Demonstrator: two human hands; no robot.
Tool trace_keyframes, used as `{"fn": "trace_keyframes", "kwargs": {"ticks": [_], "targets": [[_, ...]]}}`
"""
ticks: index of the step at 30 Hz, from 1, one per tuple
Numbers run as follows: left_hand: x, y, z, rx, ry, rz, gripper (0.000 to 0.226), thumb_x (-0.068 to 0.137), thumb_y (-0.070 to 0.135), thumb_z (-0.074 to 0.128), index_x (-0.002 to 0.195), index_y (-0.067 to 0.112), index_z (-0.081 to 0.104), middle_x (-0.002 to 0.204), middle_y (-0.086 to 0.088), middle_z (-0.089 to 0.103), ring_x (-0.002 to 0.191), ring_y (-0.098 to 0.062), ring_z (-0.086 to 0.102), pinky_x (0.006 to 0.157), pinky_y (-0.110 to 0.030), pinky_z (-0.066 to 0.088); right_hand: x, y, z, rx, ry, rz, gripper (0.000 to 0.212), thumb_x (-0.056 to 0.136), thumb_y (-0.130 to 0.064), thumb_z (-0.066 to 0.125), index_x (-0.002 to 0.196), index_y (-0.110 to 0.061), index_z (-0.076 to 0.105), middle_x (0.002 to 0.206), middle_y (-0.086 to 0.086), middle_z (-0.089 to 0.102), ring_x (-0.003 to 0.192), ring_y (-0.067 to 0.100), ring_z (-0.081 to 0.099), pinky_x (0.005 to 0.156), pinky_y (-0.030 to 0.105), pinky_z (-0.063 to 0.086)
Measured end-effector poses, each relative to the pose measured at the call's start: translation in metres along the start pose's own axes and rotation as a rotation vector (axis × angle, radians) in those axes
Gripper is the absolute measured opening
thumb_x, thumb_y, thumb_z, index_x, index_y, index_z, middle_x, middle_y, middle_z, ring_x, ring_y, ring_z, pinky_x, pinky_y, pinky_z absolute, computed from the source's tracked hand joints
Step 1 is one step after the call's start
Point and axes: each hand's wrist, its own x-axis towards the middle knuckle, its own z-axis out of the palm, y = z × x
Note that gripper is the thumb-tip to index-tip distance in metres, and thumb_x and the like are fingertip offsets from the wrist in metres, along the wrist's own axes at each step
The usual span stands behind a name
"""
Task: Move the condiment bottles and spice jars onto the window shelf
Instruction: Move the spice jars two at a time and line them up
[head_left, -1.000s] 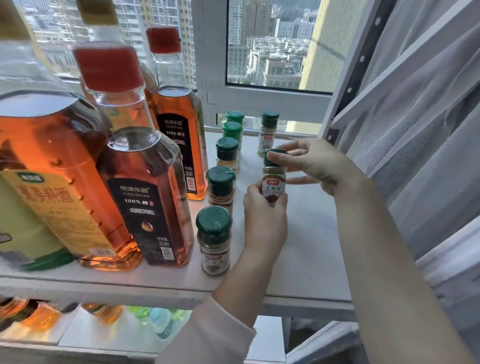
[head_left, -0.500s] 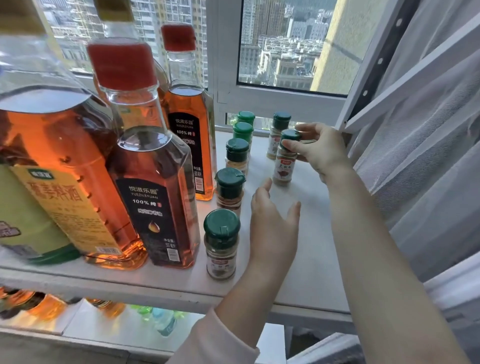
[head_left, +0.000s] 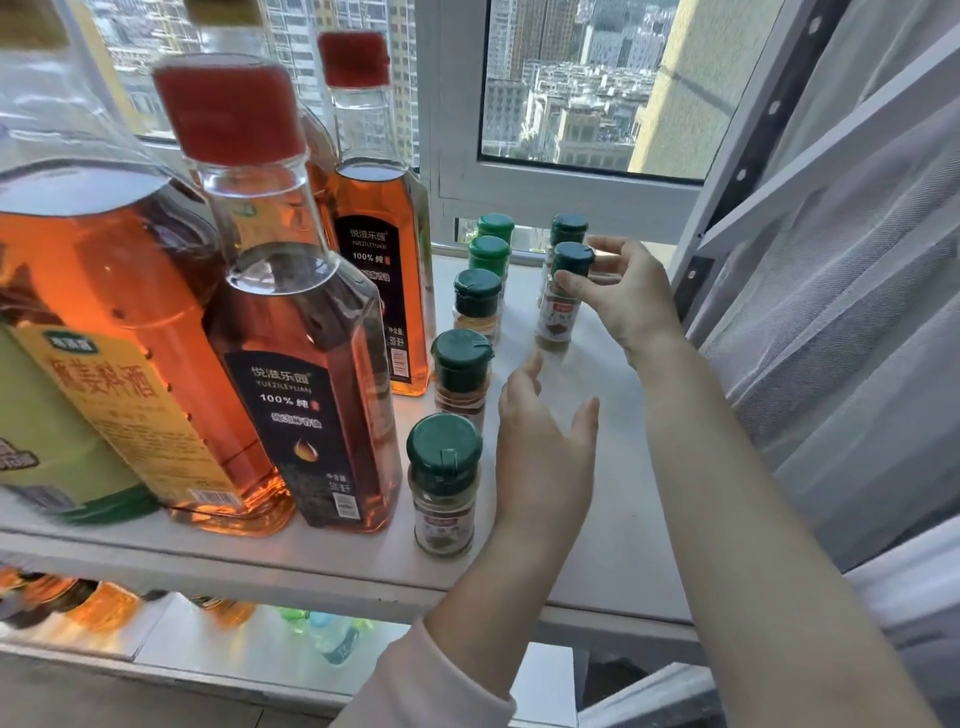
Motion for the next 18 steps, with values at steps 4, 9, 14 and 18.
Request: {"fn": "trace_keyframes", "kwargs": {"ticks": [4,9,14,18], "targets": [[-0.003,0.006,-0.002,-0.01,-0.004,0.017,0.055,0.09,0.019,0.057,0.138,0.014,0.032,0.143,0.003,0.036,0.13,-0.008,0.036,0.102,-0.017,0.03,-0.014,-0.003,-0.008,-0.019,0.049,0.02,0.066,0.077,-0.023,0.075,0.133,-0.01,0.042,0.126,0.005,0.055,0.113,0.019,0.055,0.098,0.033,0.045],[-0.028,0.015,-0.008,-0.015,-0.038,0.098,0.052,0.09,0.018,0.056,0.136,0.015,0.033,0.142,0.007,0.036,0.13,-0.007,0.036,0.1,-0.015,0.03,-0.065,-0.012,-0.029,-0.046,0.146,0.011,0.057,0.081,-0.028,0.07,0.131,-0.014,0.045,0.126,0.001,0.056,0.113,0.015,0.053,0.097,0.027,0.043],[-0.076,0.015,-0.033,0.033,-0.093,0.249,0.051,0.09,0.017,0.056,0.136,0.015,0.034,0.14,0.005,0.038,0.13,-0.006,0.035,0.101,-0.011,0.026,-0.141,-0.014,-0.029,-0.144,0.236,-0.001,0.049,0.085,-0.028,0.066,0.128,-0.014,0.049,0.123,-0.001,0.059,0.111,0.012,0.055,0.095,0.025,0.044],[-0.119,-0.009,-0.069,-0.009,-0.139,0.344,0.051,0.089,0.012,0.057,0.135,0.016,0.036,0.137,0.006,0.041,0.129,-0.006,0.037,0.107,-0.019,0.028,-0.21,-0.014,-0.017,-0.18,0.313,-0.049,0.041,0.086,-0.028,0.064,0.123,-0.015,0.052,0.117,-0.004,0.061,0.107,0.01,0.057,0.095,0.025,0.045]]}}
